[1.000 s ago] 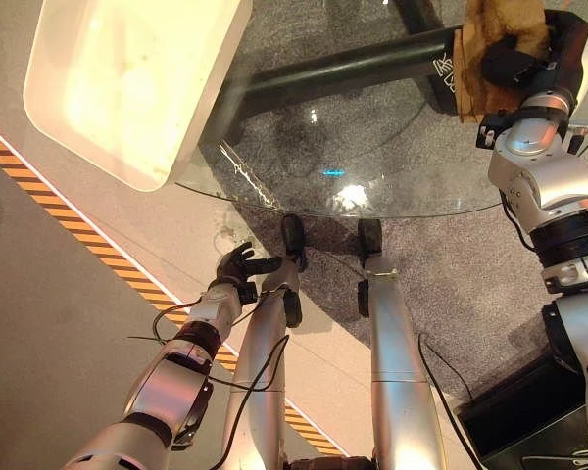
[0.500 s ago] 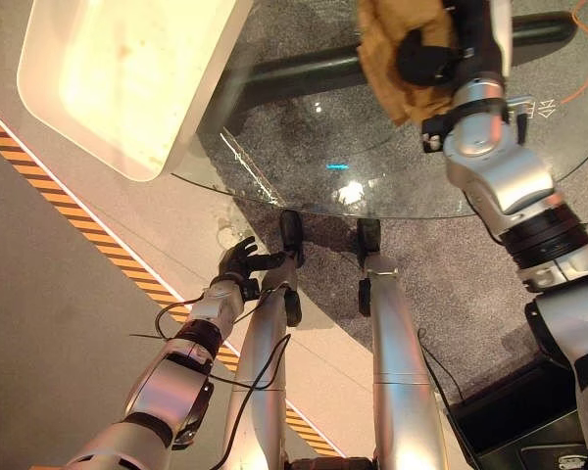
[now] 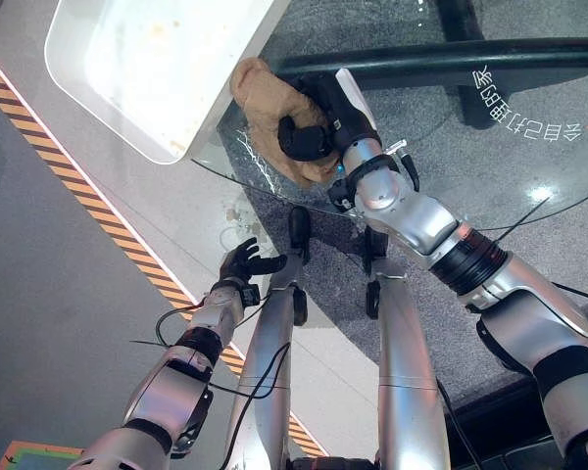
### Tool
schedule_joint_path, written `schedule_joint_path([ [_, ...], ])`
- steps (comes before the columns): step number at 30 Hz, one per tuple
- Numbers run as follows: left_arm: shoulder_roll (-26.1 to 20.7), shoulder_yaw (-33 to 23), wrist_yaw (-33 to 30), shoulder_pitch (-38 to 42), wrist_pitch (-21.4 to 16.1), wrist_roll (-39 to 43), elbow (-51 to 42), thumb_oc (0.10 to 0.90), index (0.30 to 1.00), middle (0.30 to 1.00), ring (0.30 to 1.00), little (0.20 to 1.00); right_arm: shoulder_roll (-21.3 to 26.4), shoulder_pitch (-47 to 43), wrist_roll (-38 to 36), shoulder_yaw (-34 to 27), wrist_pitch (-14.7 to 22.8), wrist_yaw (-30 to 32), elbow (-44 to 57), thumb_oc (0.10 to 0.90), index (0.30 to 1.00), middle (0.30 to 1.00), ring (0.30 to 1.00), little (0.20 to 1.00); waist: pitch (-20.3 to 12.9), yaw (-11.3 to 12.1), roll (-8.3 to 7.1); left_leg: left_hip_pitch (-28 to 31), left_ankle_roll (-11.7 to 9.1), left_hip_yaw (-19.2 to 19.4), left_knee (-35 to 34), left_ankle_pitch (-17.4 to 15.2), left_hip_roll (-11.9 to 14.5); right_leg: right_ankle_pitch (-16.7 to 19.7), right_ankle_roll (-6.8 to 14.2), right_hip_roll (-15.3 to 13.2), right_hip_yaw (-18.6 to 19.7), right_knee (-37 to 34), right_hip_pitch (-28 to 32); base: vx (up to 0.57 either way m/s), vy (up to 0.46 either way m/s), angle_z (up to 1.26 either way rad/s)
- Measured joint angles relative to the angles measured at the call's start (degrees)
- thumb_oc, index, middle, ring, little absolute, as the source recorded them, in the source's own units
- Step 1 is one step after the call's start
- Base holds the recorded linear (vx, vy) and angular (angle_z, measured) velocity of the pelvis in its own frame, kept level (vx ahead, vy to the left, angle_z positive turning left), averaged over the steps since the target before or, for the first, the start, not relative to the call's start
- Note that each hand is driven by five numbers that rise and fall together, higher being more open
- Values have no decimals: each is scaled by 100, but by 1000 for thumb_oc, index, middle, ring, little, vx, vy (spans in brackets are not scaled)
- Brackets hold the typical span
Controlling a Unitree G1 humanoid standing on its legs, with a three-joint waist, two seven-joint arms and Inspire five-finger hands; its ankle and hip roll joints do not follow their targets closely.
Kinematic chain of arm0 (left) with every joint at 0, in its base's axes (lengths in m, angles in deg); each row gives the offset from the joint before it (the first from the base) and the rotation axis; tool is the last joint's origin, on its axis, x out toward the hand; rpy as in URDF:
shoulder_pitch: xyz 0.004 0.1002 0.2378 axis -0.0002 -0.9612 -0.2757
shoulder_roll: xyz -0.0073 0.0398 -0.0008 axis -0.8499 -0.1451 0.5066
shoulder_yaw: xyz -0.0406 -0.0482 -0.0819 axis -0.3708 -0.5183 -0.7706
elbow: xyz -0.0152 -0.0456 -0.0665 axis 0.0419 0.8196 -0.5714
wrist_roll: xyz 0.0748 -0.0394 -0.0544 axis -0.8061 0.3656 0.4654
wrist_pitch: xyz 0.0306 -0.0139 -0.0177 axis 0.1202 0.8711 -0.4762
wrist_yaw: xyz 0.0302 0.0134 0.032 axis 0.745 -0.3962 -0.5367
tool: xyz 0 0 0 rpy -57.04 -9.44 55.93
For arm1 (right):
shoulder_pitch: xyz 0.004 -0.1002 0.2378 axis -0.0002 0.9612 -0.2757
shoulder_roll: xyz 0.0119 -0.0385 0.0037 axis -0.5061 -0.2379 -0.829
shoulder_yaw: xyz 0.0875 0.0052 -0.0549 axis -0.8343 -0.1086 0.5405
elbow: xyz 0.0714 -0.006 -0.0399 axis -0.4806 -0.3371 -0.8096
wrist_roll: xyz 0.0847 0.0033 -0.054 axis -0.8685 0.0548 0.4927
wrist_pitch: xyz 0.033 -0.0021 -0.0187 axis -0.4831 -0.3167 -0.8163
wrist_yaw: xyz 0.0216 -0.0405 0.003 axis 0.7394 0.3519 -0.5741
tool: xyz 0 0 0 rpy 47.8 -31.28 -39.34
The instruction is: Wipe the table with a cloth and put it in the basket.
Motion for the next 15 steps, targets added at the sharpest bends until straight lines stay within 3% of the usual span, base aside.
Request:
schedule_joint_path([
  [15, -20, 156, -246, -17, -325, -23, -136, 800, 900, 900, 900, 900, -52, 234, -142, 180, 218, 227, -20, 100, 300, 300, 300, 200, -4, -110, -8, 67, 2, -50, 6, 1, -17, 0, 35, -13, -42, -2, 116, -7, -27, 1],
])
